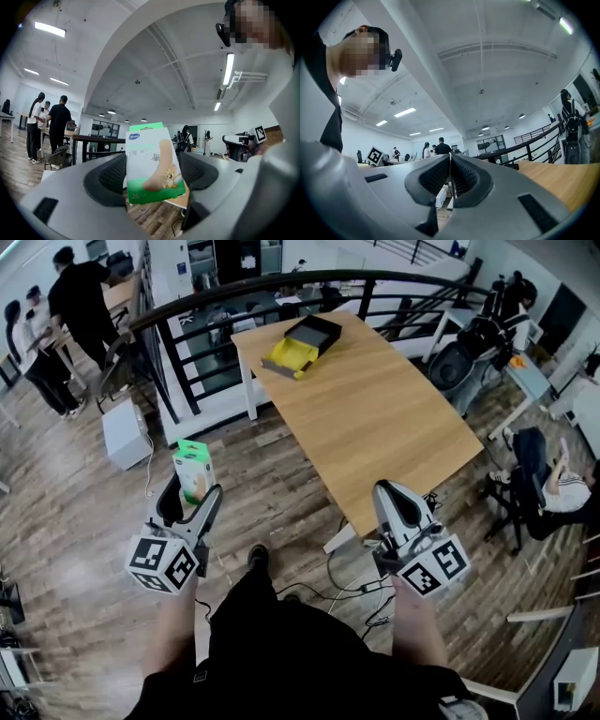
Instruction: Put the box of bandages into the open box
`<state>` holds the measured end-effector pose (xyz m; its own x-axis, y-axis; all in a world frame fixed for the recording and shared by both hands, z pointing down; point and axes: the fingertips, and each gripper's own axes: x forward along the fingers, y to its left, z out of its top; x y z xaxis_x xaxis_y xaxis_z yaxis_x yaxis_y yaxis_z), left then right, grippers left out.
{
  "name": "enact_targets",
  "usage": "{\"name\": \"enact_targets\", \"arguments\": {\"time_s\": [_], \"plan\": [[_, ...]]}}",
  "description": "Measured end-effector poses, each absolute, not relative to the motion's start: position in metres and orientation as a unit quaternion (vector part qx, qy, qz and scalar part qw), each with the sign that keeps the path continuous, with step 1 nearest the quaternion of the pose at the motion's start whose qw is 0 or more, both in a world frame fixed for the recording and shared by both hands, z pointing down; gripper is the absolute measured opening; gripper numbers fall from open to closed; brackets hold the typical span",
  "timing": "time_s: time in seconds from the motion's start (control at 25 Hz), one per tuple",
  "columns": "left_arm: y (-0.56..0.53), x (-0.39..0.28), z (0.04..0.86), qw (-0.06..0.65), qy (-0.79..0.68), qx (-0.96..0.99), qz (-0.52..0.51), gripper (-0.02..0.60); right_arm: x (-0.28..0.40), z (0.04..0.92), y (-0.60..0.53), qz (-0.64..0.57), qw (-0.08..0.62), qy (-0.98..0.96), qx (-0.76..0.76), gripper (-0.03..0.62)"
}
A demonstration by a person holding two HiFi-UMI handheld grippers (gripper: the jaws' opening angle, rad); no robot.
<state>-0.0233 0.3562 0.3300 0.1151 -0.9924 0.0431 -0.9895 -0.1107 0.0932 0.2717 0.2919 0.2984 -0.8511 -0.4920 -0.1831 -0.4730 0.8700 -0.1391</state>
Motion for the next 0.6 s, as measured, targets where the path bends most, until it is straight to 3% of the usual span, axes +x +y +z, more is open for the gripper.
{"name": "enact_targets", "arguments": {"time_s": [0.6], "plan": [[0.268,-0.117,0.359,0.078,-0.67,0.738,-0.011,0.357,0.175,0.326,0.197,-0.079,0.069,0.964,-0.246,0.038]]}}
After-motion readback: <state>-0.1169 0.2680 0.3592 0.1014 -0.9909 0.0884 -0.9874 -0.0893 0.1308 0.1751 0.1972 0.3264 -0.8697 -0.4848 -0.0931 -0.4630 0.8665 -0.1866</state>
